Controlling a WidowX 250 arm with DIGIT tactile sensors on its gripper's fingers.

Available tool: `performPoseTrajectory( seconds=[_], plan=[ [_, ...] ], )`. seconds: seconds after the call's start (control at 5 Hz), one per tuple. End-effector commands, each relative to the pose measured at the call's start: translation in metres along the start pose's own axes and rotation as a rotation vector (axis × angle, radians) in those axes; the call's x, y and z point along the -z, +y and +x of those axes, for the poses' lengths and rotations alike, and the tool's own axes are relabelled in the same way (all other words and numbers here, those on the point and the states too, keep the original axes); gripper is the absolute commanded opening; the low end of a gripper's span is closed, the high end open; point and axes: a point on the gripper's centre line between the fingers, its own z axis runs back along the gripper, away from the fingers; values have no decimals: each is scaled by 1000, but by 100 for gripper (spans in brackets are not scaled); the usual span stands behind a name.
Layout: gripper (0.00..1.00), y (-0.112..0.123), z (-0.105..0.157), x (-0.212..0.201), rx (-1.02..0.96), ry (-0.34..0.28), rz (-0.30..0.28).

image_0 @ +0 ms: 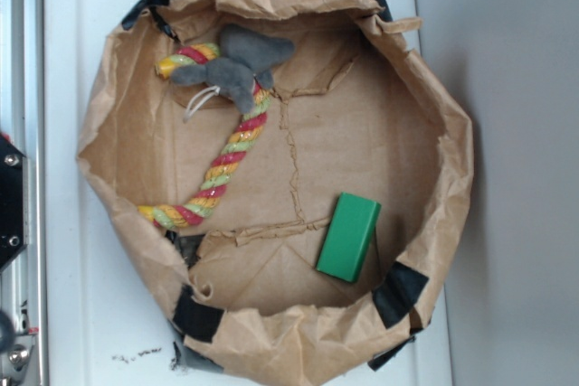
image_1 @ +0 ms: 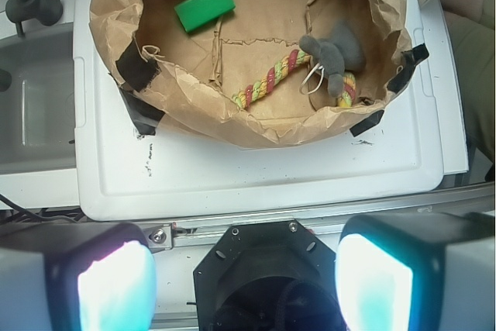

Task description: Grab the green block.

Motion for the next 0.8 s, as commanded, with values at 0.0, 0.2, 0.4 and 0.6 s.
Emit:
performPoseTrajectory(
  seconds=[0.0, 0.2, 0.4, 0.6],
  plan=[
    [100, 0, 0, 0, 0, 0, 0],
    [100, -18, 29, 9, -138, 10, -69],
    [100, -17, 59, 16, -294, -5, -130],
    [100, -8, 85, 32, -432, -48, -147]
  ],
)
